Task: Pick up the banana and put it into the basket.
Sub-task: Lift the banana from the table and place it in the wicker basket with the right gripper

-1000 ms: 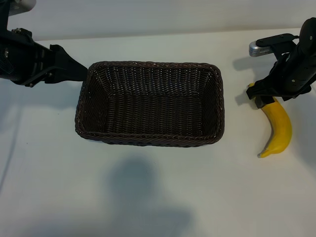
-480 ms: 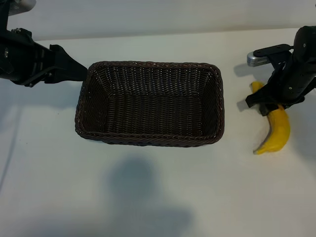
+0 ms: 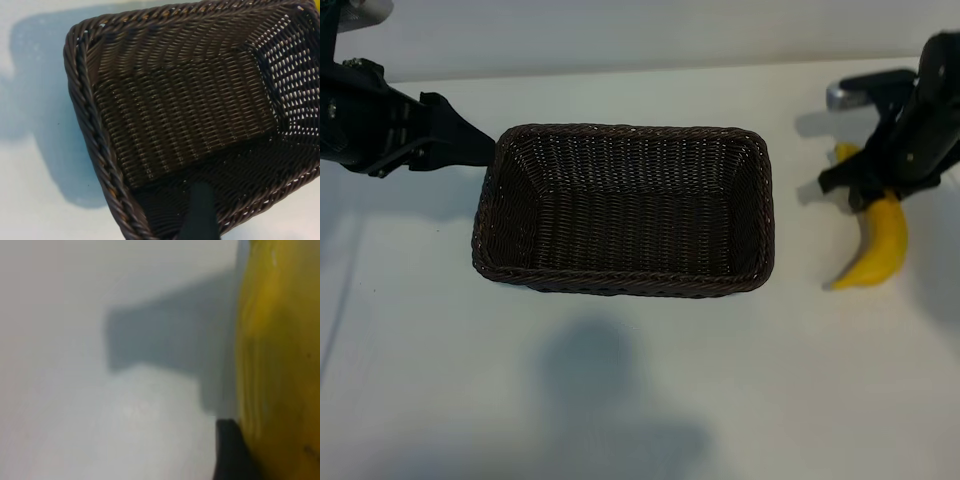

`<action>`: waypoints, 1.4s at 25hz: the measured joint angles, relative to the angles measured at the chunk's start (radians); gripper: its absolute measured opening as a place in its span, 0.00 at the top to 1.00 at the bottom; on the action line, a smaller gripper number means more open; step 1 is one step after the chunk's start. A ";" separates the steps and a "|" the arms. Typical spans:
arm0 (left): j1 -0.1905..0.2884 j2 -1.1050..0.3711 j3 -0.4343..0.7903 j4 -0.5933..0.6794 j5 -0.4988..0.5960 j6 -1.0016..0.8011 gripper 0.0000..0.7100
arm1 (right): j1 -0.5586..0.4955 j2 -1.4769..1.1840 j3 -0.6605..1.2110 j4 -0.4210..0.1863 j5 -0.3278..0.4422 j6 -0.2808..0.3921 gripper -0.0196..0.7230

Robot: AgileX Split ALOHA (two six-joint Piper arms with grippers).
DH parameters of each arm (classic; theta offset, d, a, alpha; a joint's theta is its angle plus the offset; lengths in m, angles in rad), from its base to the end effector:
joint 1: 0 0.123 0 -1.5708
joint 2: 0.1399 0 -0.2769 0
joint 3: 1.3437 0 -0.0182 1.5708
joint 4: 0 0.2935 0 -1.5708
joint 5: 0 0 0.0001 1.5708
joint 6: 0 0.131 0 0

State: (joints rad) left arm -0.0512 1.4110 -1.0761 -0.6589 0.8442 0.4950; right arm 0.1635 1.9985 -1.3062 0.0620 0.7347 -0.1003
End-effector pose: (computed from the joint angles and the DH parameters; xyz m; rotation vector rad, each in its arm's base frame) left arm 0.3453 -0.0778 0.2491 0.2735 2.4806 -0.6148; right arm 0.4240 0.0755 0.0771 -0.3234 2.8932 0.0789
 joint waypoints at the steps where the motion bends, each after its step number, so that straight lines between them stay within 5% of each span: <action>1: 0.000 0.000 0.000 0.001 0.001 0.000 0.15 | 0.000 -0.020 -0.018 0.003 0.017 0.005 0.42; 10: 0.000 0.000 0.000 0.005 0.004 0.000 0.15 | 0.000 -0.199 -0.160 0.048 0.176 -0.002 0.42; 16: 0.000 0.000 0.000 0.005 0.001 0.000 0.15 | 0.022 -0.242 -0.167 0.341 0.201 -0.189 0.42; 19: 0.000 0.000 0.000 0.005 -0.001 -0.001 0.15 | 0.075 -0.235 -0.167 0.411 0.200 -0.265 0.42; 35: 0.000 0.000 0.000 0.005 -0.002 -0.002 0.15 | 0.286 -0.102 -0.168 0.473 0.086 -0.418 0.42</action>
State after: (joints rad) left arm -0.0512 1.4110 -1.0761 -0.6537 0.8418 0.4930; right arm 0.4496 1.8968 -1.4737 0.5352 0.8204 -0.5182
